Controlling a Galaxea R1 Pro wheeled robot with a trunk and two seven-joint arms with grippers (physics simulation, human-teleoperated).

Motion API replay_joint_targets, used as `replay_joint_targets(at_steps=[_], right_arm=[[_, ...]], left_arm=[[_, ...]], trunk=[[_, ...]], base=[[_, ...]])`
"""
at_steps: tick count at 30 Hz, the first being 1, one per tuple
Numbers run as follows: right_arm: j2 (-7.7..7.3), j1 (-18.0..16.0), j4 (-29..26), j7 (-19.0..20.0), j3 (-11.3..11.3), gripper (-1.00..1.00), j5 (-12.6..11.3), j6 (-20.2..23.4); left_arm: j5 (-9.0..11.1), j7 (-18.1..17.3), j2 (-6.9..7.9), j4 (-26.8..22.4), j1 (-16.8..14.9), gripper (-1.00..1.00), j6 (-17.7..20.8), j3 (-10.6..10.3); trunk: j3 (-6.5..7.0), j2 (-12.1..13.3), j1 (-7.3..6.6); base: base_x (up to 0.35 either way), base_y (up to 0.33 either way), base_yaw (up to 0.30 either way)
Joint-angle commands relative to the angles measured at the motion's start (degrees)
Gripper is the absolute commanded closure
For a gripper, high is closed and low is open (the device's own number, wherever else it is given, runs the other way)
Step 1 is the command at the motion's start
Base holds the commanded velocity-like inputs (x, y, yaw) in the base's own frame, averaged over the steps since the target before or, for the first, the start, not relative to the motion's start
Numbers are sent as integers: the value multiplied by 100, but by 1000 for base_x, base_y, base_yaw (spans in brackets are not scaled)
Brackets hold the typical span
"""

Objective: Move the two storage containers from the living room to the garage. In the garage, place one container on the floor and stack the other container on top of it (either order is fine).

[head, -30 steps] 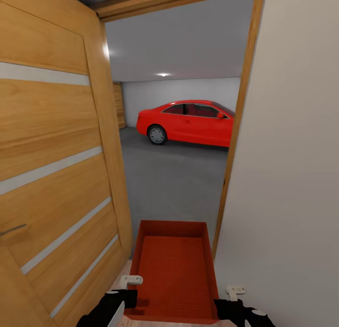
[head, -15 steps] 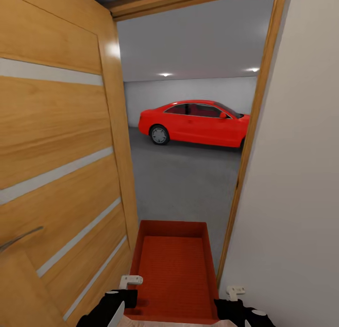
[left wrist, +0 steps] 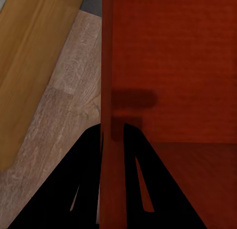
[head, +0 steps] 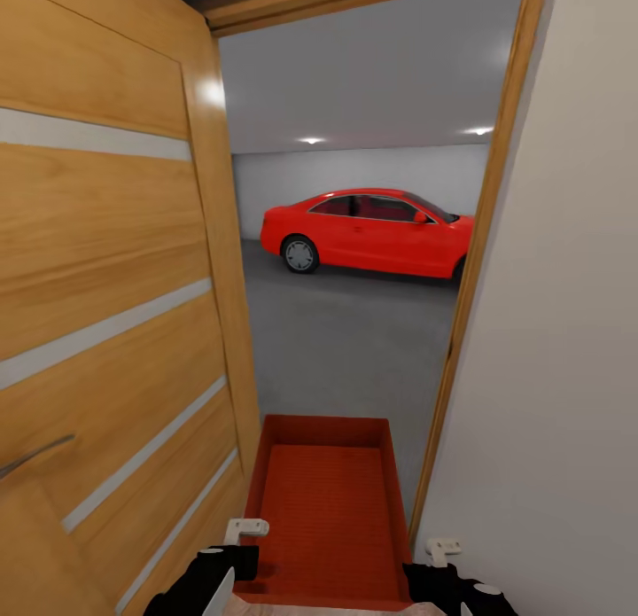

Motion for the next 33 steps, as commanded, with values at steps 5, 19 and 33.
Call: replay_joint_targets(at_steps=[5, 19, 33], right_arm=[[0, 5, -10, -68, 70, 100, 304, 30], [0, 5, -10, -71, 70, 100, 304, 24], [0, 5, -10, -68, 70, 100, 304, 29]], left_arm=[[-41, 206, -32, -20, -10, 100, 50, 72], [-41, 207, -32, -20, -10, 100, 50, 72], [-41, 206, -32, -20, -10, 100, 50, 72]], trunk=[[-12, -11, 6], [-12, -11, 6], [-12, -11, 6]], base=[[315, 0, 0], [124, 0, 0], [0, 135, 0]])
